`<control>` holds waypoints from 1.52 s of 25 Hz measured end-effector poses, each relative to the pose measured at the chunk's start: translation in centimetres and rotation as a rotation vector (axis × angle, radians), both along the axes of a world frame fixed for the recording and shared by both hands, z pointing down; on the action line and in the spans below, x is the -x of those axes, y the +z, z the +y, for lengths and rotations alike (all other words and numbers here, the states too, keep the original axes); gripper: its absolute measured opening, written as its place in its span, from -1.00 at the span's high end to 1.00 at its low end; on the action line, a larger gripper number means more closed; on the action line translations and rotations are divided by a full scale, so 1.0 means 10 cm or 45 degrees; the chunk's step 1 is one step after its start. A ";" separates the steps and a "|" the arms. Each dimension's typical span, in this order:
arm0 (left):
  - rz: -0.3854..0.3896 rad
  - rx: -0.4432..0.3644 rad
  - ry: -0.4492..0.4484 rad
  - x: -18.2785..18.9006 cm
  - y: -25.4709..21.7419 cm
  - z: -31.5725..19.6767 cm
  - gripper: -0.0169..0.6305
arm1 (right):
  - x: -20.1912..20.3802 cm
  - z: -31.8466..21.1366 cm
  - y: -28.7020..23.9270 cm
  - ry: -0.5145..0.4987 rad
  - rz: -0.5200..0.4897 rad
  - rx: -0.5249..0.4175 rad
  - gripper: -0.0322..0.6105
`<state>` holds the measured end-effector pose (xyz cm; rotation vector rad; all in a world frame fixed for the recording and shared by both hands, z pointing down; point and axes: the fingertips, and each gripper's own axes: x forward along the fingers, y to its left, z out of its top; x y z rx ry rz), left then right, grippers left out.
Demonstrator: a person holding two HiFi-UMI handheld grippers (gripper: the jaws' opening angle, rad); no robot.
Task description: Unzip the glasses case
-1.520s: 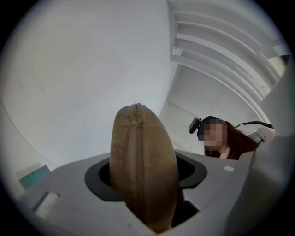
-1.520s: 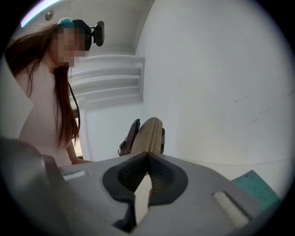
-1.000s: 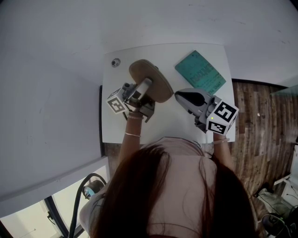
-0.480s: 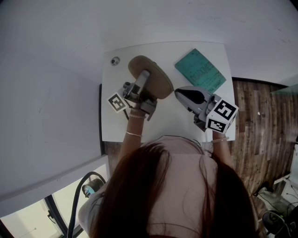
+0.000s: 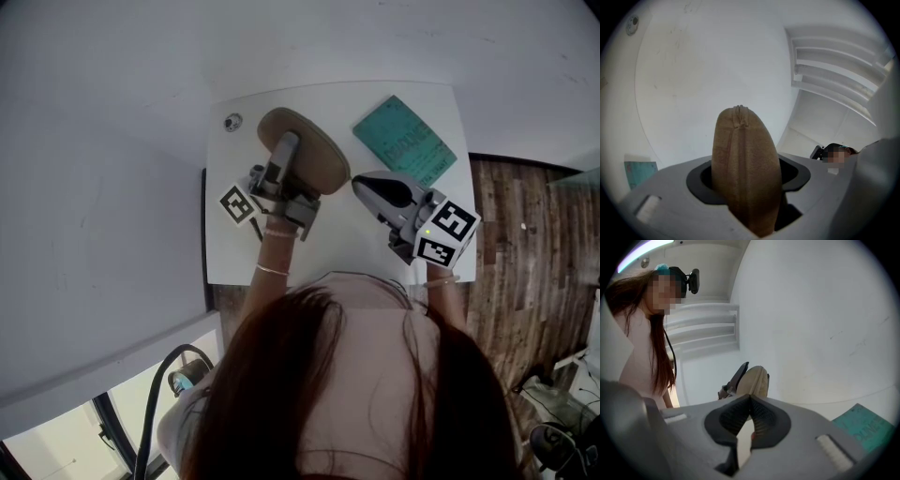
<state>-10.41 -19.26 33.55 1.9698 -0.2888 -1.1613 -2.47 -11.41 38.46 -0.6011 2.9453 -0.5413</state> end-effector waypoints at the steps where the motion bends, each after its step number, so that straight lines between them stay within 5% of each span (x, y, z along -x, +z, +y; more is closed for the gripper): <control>1: 0.000 0.006 -0.003 0.01 0.00 0.00 0.03 | 0.00 0.00 0.00 0.002 0.005 -0.003 0.89; 16: 0.139 0.213 -0.046 0.09 0.21 -0.14 0.03 | 0.09 0.04 0.09 -0.017 0.038 0.002 0.89; 38: 0.157 0.313 -0.119 0.17 0.34 -0.19 0.03 | 0.25 0.12 0.22 -0.069 0.084 0.038 0.89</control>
